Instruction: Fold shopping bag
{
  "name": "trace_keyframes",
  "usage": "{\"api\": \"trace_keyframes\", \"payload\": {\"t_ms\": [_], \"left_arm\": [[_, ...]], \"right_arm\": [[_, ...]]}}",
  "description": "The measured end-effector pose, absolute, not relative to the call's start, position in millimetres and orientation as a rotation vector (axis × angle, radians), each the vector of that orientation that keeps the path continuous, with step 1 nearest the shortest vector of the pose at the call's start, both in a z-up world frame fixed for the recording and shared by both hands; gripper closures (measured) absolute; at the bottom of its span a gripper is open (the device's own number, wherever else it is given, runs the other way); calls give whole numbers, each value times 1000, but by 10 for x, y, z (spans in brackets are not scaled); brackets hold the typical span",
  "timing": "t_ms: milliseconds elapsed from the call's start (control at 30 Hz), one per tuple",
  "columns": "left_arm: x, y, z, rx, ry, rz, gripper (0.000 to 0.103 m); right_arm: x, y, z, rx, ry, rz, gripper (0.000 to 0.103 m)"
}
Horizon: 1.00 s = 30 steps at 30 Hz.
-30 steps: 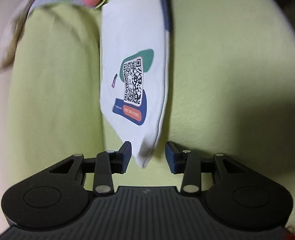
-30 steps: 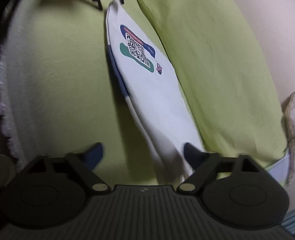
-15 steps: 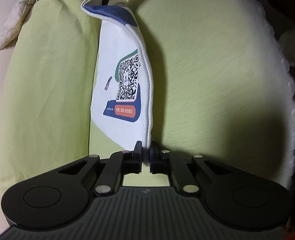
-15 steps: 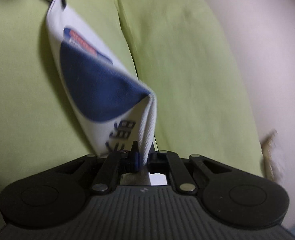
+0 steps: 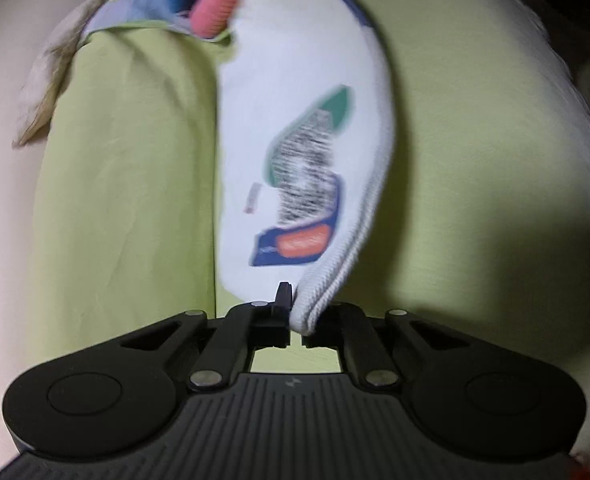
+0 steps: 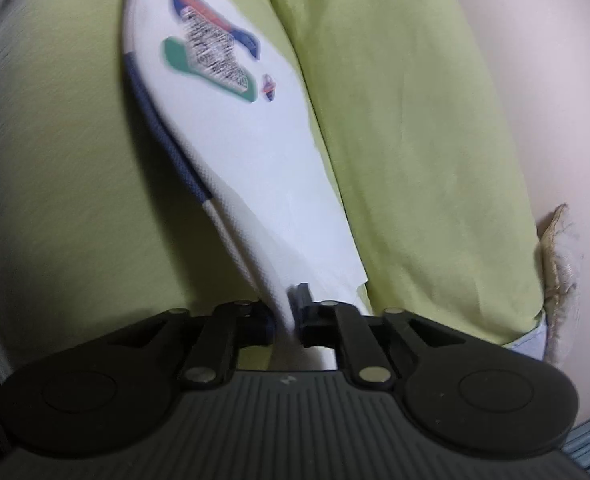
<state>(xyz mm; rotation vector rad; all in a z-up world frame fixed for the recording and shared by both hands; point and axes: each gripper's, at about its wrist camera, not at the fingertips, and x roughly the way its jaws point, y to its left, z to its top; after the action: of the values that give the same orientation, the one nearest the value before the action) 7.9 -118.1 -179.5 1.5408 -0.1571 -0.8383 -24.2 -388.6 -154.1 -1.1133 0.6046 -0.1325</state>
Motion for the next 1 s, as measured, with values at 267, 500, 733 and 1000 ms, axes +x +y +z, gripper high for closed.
{"api": "trace_keyframes", "payload": {"t_ms": [267,500,733,1000], "left_arm": [[1044,-1511,-545,1272,-131,-623,100],[1204,-1462,222,1106,-237,-489,101],[670,-921,-732,1249,-31,-577,87],[473,-537,-1374,1279,206,-514,87]], "right_arm": [[938,-4541,-234,-1120,432,-147,100],[1431,-4824,628,-1000,171,-314,100],[974,-4555,-373,-970,412,44,86],[304,-4055,-1409,-734,612,203,58]]}}
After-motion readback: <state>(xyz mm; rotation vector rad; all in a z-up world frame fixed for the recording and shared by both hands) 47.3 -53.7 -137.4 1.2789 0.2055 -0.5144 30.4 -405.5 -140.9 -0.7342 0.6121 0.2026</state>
